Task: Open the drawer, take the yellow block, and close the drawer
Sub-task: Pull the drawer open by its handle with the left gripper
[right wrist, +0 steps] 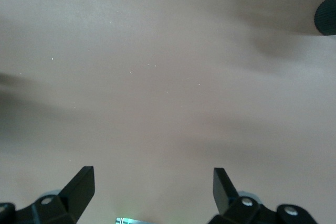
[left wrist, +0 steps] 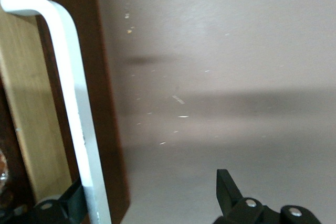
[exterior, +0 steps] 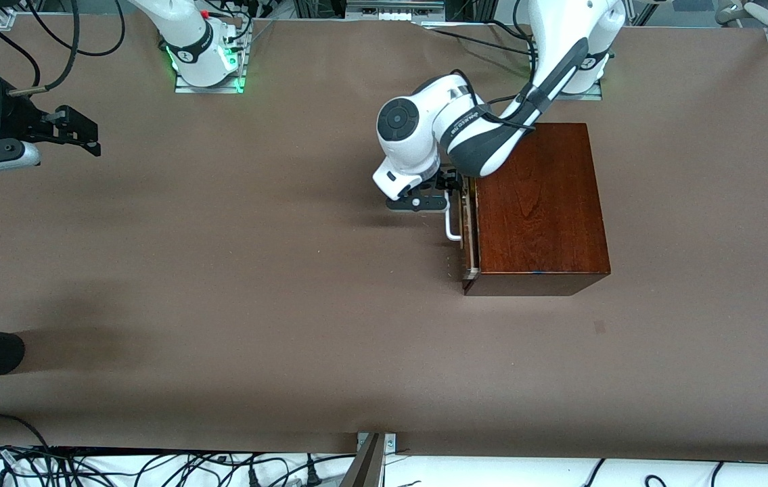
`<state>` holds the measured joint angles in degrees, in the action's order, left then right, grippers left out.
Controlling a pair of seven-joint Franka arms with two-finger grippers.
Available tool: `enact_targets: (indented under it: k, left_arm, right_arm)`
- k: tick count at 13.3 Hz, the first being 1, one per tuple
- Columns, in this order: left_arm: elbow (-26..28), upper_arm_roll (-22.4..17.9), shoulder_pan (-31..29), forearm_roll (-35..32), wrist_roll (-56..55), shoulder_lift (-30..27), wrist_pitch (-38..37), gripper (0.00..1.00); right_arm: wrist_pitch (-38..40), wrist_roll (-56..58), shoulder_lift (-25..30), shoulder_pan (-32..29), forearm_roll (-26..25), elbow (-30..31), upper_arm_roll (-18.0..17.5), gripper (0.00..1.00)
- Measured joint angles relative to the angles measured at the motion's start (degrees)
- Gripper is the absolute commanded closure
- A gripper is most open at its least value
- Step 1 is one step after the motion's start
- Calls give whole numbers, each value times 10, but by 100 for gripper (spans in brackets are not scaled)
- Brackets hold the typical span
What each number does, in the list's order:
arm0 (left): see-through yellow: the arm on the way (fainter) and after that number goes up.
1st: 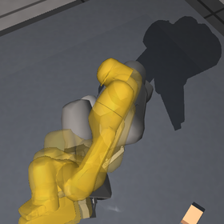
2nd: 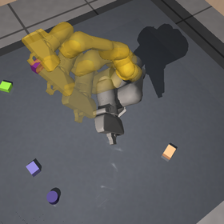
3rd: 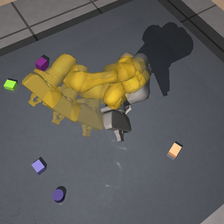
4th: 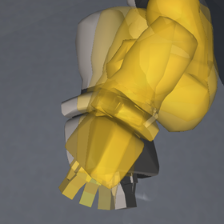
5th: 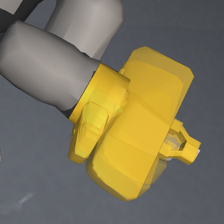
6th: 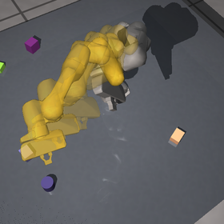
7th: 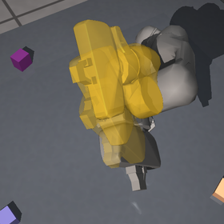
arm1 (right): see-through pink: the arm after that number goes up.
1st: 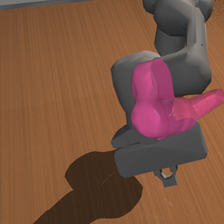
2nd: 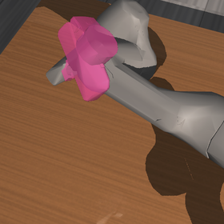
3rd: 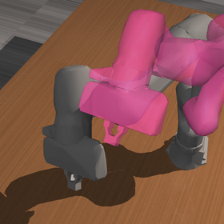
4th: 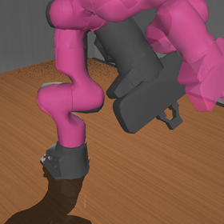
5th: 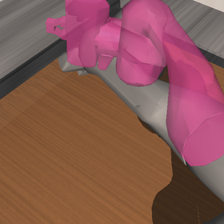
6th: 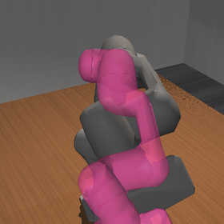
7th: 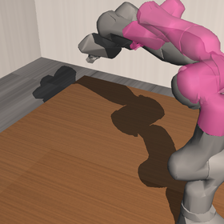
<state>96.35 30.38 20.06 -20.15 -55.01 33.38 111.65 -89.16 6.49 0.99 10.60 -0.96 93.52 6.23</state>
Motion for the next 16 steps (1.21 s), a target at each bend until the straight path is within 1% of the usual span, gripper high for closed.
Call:
enact_targets:
  k: [3,5,10,16]
  left_arm:
    - [-5,0,6,-3,-17,2,23,0]
    - [-21,0,16,-3,-23,11,33,0]
    - [-51,0,32,-3,-27,30,36,0]
    - [-68,0,42,-3,-28,33,37,0]
  right_arm:
    - [0,0,0,0,0,0,0,0]
    - [0,0,0,0,0,0,0,0]
    - [0,0,0,0,0,0,0,0]
    - [-1,0,0,1,0,-9,-8,0]
